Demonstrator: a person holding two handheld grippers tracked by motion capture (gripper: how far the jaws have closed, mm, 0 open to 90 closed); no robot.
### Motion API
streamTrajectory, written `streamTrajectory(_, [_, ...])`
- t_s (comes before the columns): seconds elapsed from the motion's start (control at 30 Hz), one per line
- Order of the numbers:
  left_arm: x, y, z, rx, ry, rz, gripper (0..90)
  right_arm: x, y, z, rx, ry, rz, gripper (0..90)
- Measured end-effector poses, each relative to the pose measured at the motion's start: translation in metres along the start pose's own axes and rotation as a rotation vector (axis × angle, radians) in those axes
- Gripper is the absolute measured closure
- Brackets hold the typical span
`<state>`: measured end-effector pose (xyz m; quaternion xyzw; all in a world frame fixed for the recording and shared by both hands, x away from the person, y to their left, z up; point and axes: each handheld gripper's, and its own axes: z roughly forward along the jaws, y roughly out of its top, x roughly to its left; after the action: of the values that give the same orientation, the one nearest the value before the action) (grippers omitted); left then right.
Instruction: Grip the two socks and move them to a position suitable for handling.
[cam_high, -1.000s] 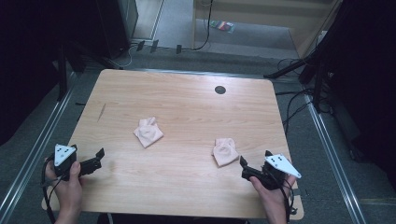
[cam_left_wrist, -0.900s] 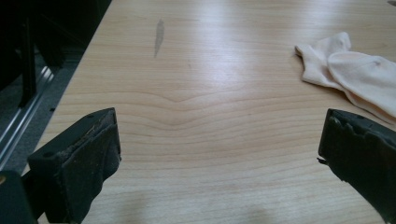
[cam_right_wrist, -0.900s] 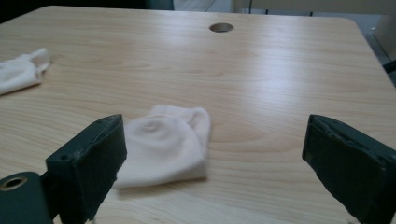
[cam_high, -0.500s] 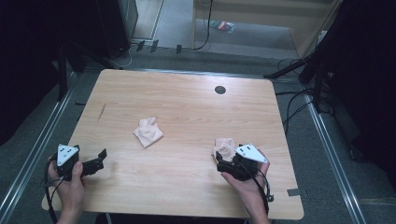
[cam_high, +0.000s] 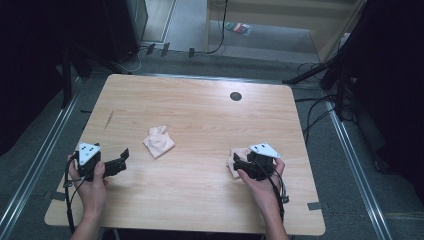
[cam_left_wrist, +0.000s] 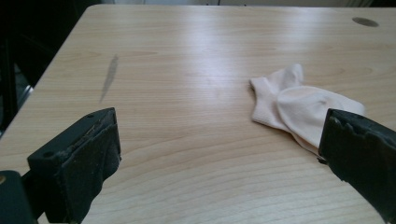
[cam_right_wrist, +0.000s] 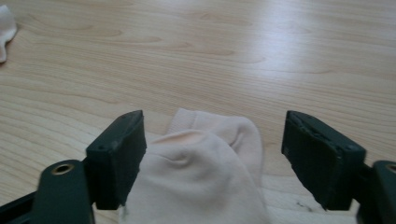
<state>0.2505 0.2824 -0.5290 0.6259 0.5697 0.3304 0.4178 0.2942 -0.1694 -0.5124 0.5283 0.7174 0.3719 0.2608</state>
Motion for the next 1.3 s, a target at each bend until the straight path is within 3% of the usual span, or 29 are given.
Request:
streamTrajectory(0.17, [-0.011, -0.004, 0.003, 0.015, -0.028, 0.041, 0.0, -0.010, -0.008, -0.006, 0.006, 0.004, 0.029, 25.5])
streamTrajectory(0.23, [-0.019, -0.007, -0.001, 0.014, -0.076, 0.032, 0.0, -0.014, -0.016, -0.007, 0.025, 0.048, 0.051, 30.0])
streamTrajectory(0.43, [-0.038, -0.007, -0.006, 0.014, -0.126, 0.055, 0.0, -0.011, -0.024, 0.004, 0.100, 0.109, 0.039, 28.7])
streamTrajectory(0.5, [-0.039, -0.006, -0.006, 0.016, -0.131, 0.059, 0.0, -0.009, -0.026, 0.006, 0.110, 0.110, 0.026, 28.3])
streamTrajectory(0.6, [-0.044, -0.007, -0.007, 0.032, -0.144, 0.071, 0.0, -0.002, -0.030, 0.012, 0.138, 0.063, -0.034, 30.8])
streamTrajectory(0.67, [-0.046, -0.008, -0.006, 0.040, -0.150, 0.077, 0.0, 0.000, -0.030, 0.012, 0.138, 0.048, -0.039, 37.0])
streamTrajectory(0.7, [-0.047, -0.008, -0.005, 0.046, -0.155, 0.077, 0.0, 0.001, -0.030, 0.011, 0.137, 0.041, -0.031, 44.2])
streamTrajectory(0.77, [-0.050, -0.009, -0.005, 0.050, -0.160, 0.086, 0.0, 0.002, -0.031, 0.009, 0.128, 0.041, -0.024, 65.9])
streamTrajectory(0.83, [-0.055, -0.009, -0.004, 0.052, -0.172, 0.088, 0.0, 0.002, -0.031, 0.008, 0.122, 0.045, -0.008, 79.5])
streamTrajectory(0.9, [-0.059, -0.009, -0.005, 0.052, -0.187, 0.096, 0.0, 0.002, -0.030, 0.006, 0.111, 0.056, 0.008, 82.2])
streamTrajectory(1.0, [-0.064, -0.009, -0.006, 0.054, -0.205, 0.097, 0.0, 0.011, -0.025, -0.003, 0.053, 0.105, 0.015, 82.9])
streamTrajectory(1.07, [-0.070, -0.008, -0.007, 0.063, -0.257, 0.105, 0.0, 0.016, -0.023, -0.007, 0.032, 0.118, 0.014, 83.0])
streamTrajectory(1.13, [-0.077, -0.007, -0.009, 0.059, -0.304, 0.126, 4.6, 0.034, -0.017, -0.018, -0.022, 0.162, 0.008, 83.0])
streamTrajectory(1.2, [-0.083, -0.006, -0.010, 0.061, -0.309, 0.138, 14.1, 0.047, -0.015, -0.025, -0.048, 0.179, -0.006, 83.0])
streamTrajectory(1.3, [-0.090, -0.004, -0.011, 0.072, -0.371, 0.123, 13.3, 0.065, -0.015, -0.031, -0.058, 0.217, 0.007, 83.0])
